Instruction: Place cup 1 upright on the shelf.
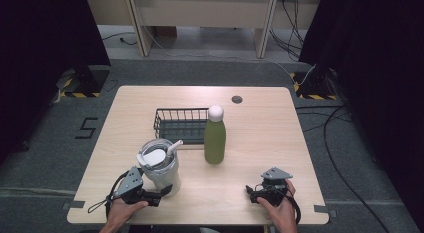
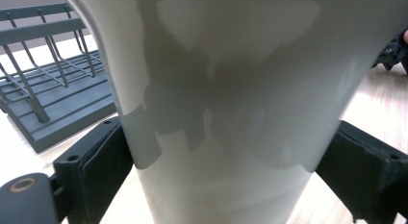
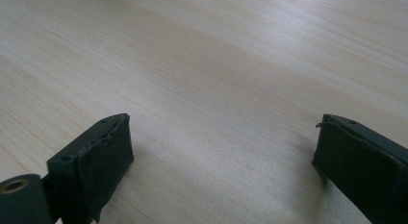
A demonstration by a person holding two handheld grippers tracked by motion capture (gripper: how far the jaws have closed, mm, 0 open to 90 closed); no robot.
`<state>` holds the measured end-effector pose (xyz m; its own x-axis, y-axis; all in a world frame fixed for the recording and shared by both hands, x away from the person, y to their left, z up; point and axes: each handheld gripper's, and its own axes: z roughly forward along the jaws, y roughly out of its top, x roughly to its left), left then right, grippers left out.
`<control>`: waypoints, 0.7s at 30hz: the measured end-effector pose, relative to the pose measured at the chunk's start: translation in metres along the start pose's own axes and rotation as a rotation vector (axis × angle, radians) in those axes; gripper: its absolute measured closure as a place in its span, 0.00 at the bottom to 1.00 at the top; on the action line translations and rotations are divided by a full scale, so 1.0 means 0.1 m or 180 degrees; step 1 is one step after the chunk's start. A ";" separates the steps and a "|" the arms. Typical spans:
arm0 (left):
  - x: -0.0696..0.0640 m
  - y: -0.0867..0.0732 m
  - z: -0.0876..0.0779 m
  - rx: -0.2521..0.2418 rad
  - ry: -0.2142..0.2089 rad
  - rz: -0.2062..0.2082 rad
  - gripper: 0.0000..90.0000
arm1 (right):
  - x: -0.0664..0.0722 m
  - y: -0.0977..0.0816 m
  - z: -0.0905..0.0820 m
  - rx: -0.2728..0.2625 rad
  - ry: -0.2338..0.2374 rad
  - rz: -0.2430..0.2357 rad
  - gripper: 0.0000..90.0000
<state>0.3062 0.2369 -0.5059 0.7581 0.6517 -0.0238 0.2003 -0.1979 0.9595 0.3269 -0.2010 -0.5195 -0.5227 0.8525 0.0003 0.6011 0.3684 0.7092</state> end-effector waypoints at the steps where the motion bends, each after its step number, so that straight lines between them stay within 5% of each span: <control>1: 0.00 0.00 0.01 -0.0006 -0.0002 0.0003 0.10 | 0.00 0.00 0.00 0.0000 0.0000 0.0000 0.07; 21: 0.00 -0.01 0.11 -0.0145 -0.0003 0.0012 0.11 | 0.00 0.00 0.00 -0.0001 -0.0001 -0.0002 0.07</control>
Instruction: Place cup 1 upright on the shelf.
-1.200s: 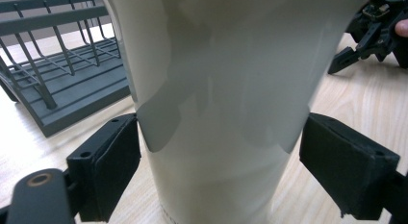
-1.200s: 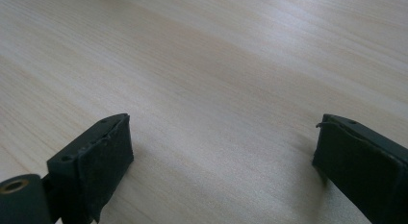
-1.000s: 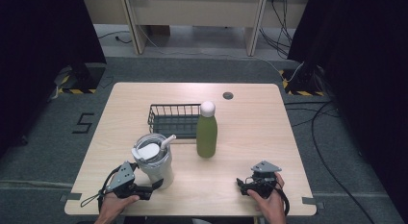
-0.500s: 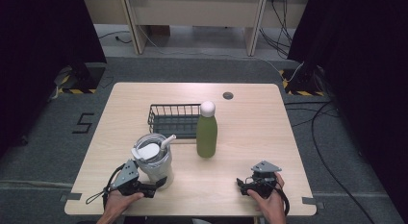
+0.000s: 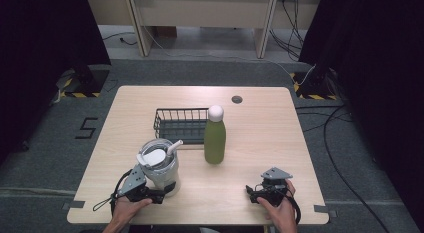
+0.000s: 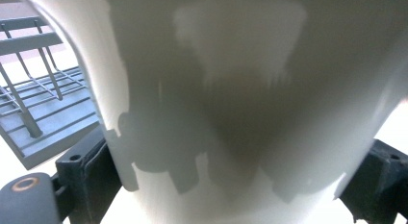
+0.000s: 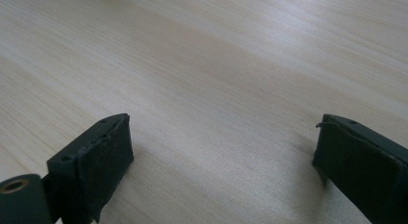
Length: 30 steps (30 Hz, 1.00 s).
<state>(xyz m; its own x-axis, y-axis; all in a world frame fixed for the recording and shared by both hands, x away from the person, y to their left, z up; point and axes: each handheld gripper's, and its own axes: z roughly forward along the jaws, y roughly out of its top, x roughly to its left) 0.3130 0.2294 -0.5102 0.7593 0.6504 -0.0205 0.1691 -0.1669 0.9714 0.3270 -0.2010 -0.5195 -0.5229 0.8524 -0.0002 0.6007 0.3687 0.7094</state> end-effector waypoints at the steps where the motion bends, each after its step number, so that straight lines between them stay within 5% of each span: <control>1: 0.00 0.00 0.00 -0.0006 0.0002 0.0000 0.11 | 0.00 0.00 0.00 0.0000 0.0000 0.0001 0.07; 30: 0.08 0.09 0.00 -0.0082 -0.0035 -0.0054 0.12 | 0.00 0.00 0.00 0.0002 0.0001 0.0005 0.07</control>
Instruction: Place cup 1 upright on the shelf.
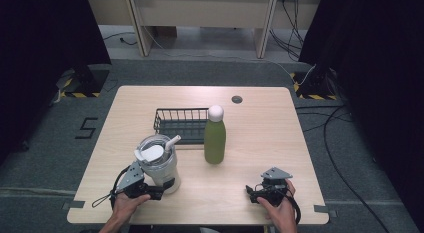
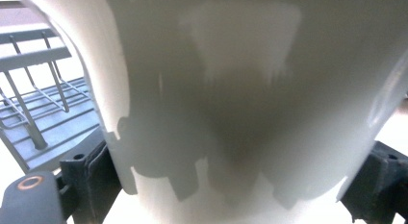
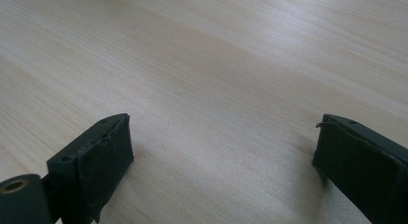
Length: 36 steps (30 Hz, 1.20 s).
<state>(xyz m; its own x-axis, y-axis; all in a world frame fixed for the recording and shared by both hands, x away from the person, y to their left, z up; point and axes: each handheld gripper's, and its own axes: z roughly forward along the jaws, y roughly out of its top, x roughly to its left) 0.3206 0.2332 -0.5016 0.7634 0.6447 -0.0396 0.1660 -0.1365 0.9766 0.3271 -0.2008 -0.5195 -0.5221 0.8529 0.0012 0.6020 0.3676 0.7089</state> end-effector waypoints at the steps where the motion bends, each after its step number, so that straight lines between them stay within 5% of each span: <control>1: 0.01 0.02 0.00 -0.0003 -0.0001 -0.0008 0.12 | 0.00 0.00 0.00 0.0000 0.0000 0.0000 0.07; 36: 0.40 0.60 0.07 0.0025 0.0177 -0.0046 0.12 | 0.00 0.00 0.00 -0.0005 -0.0009 0.0004 0.07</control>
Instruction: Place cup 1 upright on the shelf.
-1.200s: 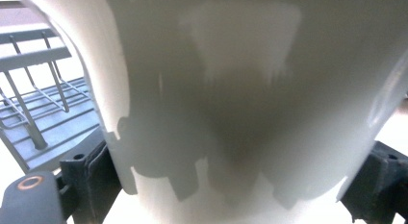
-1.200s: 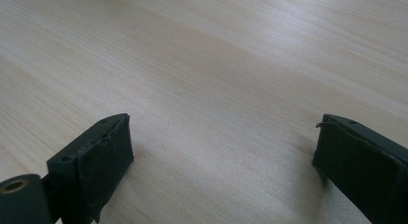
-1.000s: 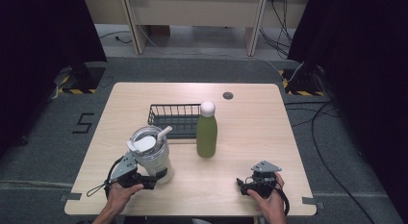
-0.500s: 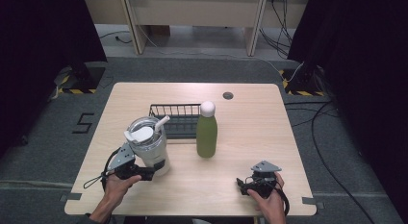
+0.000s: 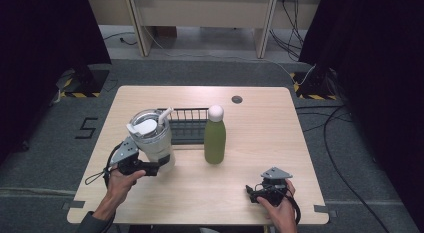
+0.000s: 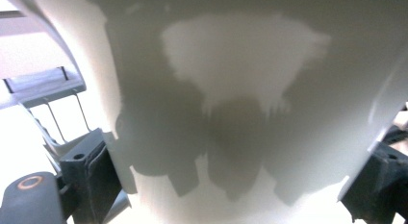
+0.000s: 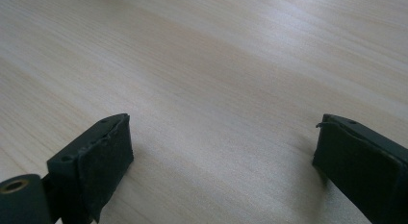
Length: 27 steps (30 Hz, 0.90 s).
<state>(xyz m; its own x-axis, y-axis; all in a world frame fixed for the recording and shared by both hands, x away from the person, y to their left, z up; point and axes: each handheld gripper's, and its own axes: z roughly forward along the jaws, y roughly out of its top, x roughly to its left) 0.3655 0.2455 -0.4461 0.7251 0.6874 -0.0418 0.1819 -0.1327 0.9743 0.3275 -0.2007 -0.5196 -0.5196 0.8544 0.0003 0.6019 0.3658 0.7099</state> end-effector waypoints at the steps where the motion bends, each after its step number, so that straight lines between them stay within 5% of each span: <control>1: 0.02 0.02 0.01 0.0004 0.0001 -0.0009 0.12 | 0.00 0.00 0.00 0.0000 -0.0001 0.0000 0.07; 27: 0.34 0.49 0.21 0.0002 0.0086 -0.0006 0.12 | -0.01 0.00 0.00 -0.0008 -0.0001 -0.0028 0.07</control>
<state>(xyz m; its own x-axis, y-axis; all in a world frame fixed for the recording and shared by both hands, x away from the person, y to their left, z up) 0.4131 0.2478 -0.4041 0.7066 0.7066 -0.0377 0.1838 -0.1318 0.9741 0.3280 -0.2012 -0.5197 -0.5247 0.8513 -0.0064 0.5958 0.3725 0.7115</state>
